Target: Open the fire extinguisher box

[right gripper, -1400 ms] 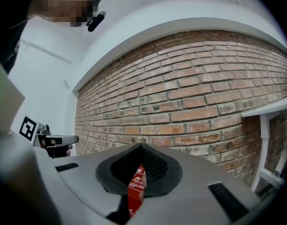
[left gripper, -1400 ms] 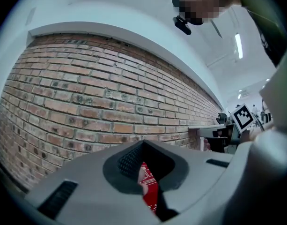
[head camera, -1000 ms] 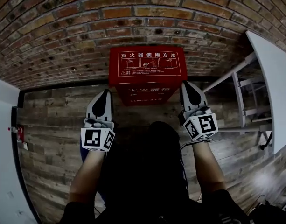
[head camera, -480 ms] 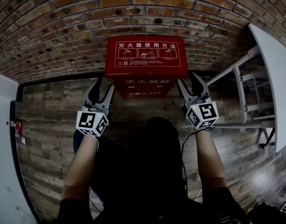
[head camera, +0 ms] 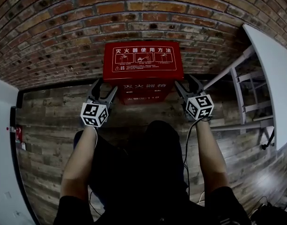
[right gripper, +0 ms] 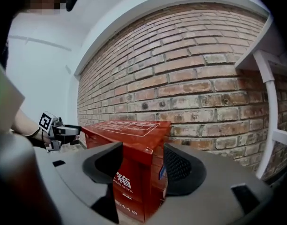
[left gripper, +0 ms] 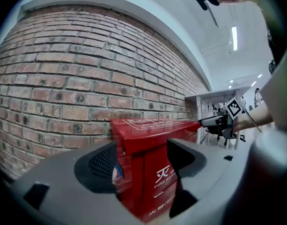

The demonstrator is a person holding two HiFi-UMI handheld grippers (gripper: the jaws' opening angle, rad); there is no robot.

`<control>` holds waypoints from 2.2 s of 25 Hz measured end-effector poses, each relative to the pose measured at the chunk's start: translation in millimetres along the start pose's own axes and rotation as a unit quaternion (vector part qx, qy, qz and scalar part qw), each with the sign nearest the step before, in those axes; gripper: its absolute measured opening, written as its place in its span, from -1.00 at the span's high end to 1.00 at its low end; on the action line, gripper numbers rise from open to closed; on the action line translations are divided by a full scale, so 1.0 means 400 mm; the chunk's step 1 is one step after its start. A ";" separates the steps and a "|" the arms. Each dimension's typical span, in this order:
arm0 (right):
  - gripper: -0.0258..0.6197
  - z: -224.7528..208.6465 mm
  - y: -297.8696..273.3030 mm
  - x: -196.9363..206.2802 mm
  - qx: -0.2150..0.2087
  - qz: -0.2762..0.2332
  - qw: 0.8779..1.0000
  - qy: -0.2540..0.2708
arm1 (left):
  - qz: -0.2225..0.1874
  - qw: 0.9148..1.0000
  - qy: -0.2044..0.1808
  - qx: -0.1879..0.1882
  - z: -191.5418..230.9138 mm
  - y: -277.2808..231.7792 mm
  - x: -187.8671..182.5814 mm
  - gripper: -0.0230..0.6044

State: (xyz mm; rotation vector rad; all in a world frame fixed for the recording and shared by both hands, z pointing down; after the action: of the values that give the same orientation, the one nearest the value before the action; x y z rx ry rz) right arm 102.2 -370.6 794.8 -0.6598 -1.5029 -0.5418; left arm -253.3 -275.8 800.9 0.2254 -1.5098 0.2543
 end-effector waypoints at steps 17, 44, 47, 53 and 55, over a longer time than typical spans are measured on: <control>0.13 0.015 -0.024 0.005 0.008 -0.005 1.000 0.002 | -0.012 1.000 0.002 -0.006 0.008 -0.028 0.007 -0.22; 0.13 0.001 -0.035 -0.138 0.006 -0.010 1.000 -0.018 | -0.024 1.000 0.007 -0.001 0.025 -0.046 -0.135 -0.06; 0.13 -0.012 -0.050 -0.186 0.001 -0.013 0.999 -0.031 | -0.029 1.000 -0.004 0.001 0.036 -0.063 -0.177 -0.05; 0.13 -0.057 -0.111 -0.309 0.001 -0.048 0.997 -0.066 | -0.045 0.999 -0.025 -0.009 0.075 -0.132 -0.286 0.02; 0.13 -0.075 -0.142 -0.344 0.006 -0.056 0.996 -0.067 | -0.049 0.998 -0.029 -0.013 0.089 -0.163 -0.317 0.02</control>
State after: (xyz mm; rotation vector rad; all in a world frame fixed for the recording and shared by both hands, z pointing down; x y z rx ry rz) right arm 82.7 -442.5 662.3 -0.6142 -1.6754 -0.5838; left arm -272.9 -351.9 676.9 0.2874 -1.5531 0.1497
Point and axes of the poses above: the fingertips, and each gripper's own axes: y backward along the fingers, z to its left, x out of its underside, the point moved 6 cm from there along y, backward along the fingers, and after that the axes turned 8 degrees about -z, right-handed, at the moved point
